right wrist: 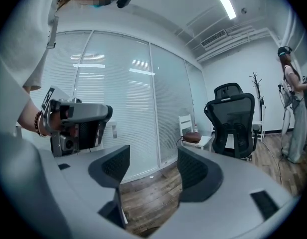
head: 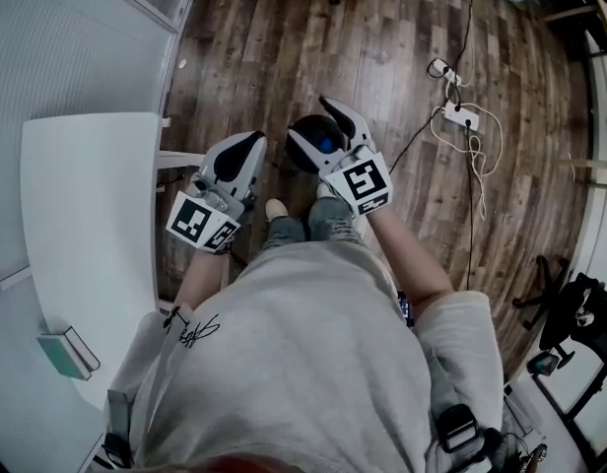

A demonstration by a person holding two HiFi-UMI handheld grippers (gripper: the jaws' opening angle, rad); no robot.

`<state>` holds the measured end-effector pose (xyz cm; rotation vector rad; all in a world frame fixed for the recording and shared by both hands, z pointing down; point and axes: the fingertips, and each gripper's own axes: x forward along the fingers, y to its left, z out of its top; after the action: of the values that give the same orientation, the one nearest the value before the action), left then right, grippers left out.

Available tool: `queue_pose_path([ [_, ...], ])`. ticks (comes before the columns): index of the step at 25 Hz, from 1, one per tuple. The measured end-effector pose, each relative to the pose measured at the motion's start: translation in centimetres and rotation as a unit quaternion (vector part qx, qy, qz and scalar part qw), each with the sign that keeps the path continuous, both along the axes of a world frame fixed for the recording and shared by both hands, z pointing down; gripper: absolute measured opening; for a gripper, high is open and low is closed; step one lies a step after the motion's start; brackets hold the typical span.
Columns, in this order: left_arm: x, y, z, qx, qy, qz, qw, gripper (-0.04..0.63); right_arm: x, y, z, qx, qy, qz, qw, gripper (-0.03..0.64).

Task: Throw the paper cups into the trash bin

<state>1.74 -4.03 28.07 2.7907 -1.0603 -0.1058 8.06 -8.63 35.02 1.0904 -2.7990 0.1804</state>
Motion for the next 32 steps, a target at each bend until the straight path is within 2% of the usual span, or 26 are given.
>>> queue_pose_path([
  [4, -0.2, 0.6, -0.9, 0.006, 0.001, -0.003, 1.0000, -0.006, 0.1, 0.8, -1.9, 0.003, -0.001, -0.004, 1.000, 0.295],
  [15, -0.2, 0.1, -5.7, 0.049, 0.008, -0.011, 0.9987, -0.006, -0.4, 1.8, -9.3, 0.058, -0.034, -0.024, 0.997, 0.293],
  [21, 0.0, 0.3, -7.2, 0.077, -0.023, 0.000, 0.9968, -0.006, -0.9, 2.0, -12.4, 0.084, -0.047, -0.031, 0.995, 0.293],
  [24, -0.2, 0.4, -7.5, 0.082, -0.025, 0.003, 0.9963, -0.006, -1.0, 2.3, -13.5, 0.097, -0.057, -0.039, 0.993, 0.288],
  [26, -0.2, 0.6, -7.8, 0.086, -0.026, 0.003, 0.9960, -0.006, -0.9, 2.7, -14.1, 0.106, -0.062, -0.042, 0.992, 0.250],
  [28, -0.4, 0.7, -8.1, 0.090, -0.026, 0.001, 0.9956, -0.006, -0.8, 3.1, -14.7, 0.113, -0.064, -0.046, 0.991, 0.169],
  [32, -0.9, 0.9, -8.6, 0.094, -0.027, -0.005, 0.9952, -0.006, -1.0, 4.0, -15.6, 0.122, -0.062, -0.058, 0.989, 0.102],
])
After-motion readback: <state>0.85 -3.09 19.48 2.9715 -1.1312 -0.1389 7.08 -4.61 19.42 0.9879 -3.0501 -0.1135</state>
